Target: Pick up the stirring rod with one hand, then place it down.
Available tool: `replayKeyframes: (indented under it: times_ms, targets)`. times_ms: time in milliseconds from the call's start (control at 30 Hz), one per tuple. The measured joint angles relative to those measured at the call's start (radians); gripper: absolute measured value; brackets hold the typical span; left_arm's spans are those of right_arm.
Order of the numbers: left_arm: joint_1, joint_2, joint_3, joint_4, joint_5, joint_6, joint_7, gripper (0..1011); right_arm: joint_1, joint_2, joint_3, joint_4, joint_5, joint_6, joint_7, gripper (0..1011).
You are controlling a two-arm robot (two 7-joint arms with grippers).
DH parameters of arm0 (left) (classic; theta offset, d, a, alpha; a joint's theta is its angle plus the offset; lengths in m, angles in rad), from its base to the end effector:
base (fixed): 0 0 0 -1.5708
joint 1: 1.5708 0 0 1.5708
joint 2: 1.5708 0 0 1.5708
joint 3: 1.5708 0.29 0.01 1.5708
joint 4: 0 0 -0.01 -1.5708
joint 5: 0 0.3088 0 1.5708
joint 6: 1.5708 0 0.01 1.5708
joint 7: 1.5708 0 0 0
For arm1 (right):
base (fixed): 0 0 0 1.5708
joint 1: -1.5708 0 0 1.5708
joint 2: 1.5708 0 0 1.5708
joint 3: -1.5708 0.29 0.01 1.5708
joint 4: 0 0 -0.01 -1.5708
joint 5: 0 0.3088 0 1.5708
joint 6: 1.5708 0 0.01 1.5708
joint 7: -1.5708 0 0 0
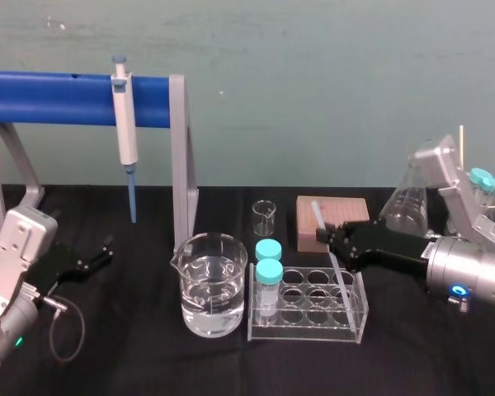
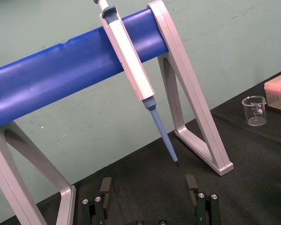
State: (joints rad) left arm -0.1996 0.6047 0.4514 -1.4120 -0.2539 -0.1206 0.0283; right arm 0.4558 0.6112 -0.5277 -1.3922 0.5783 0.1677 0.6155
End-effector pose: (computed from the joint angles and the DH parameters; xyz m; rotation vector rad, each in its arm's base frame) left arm 0.3581 0.0827 -0.3022 0.3044 -0.2852 1.2480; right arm 0.4191 -0.0721 -0.2249 -0.2321 0.0560 -0.6553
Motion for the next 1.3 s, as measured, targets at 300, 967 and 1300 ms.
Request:
replayKeyframes:
  times_ms: [300,967,1300]
  targets:
    - [0.000,0.000,0.000,0.000,0.000,0.000,0.000,1000,-0.099,-0.037,0.093,-0.042,-0.014,-0.259,-0.057,65]
    - [0.000,0.000,0.000,0.000,0.000,0.000,0.000,1000,-0.211,-0.047,0.212,-0.142,0.009,-0.425,-0.021,65]
    - [0.000,0.000,0.000,0.000,0.000,0.000,0.000,1000,-0.242,-0.056,0.244,-0.164,0.013,-0.435,0.000,65]
